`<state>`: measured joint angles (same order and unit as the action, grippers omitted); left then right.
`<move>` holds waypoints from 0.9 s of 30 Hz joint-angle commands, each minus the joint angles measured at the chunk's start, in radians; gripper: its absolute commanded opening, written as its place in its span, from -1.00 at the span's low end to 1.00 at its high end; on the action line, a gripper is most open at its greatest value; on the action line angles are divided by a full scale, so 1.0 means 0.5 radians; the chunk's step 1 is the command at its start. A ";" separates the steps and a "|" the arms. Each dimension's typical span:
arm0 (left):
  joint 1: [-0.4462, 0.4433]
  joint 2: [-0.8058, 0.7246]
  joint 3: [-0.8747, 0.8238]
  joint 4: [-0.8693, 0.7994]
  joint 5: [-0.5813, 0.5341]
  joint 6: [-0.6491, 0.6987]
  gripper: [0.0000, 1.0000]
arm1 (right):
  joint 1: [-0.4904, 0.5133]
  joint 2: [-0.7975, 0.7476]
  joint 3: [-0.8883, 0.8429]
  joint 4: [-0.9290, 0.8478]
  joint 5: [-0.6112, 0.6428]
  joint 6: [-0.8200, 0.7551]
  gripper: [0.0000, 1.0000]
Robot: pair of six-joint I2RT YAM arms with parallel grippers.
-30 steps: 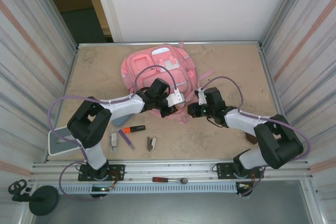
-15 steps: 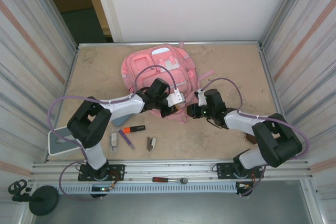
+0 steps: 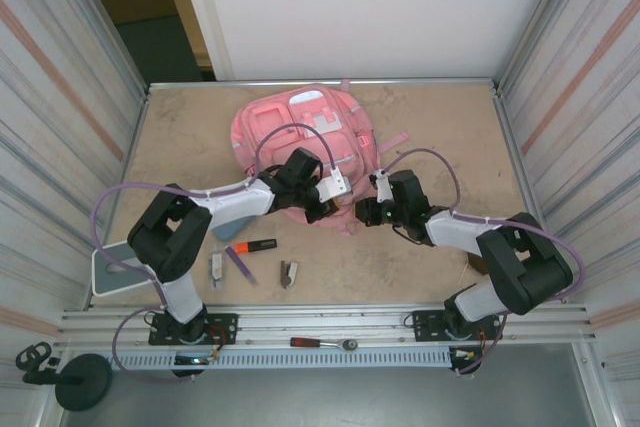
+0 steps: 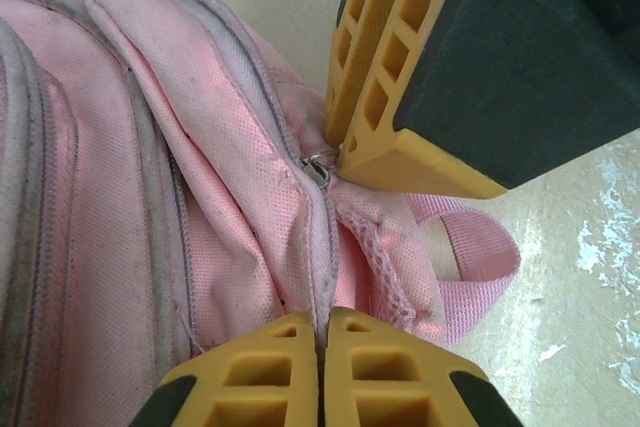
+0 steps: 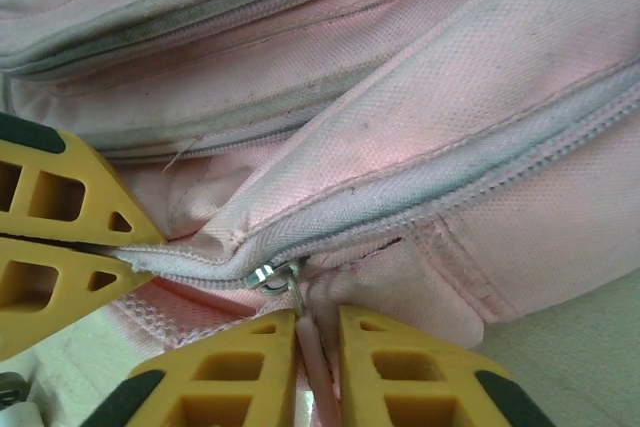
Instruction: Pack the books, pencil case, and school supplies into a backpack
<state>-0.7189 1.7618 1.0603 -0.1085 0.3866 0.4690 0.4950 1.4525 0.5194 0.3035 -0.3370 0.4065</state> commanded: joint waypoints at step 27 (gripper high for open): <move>0.046 -0.403 -0.154 0.008 -0.110 0.117 -0.04 | 0.149 -0.496 0.097 -0.342 0.446 0.000 -1.00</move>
<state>-0.6548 1.5803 0.9672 -0.0929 0.3744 0.5117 0.5522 1.2636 0.5720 0.1207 -0.1318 0.3855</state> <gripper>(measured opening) 0.474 0.040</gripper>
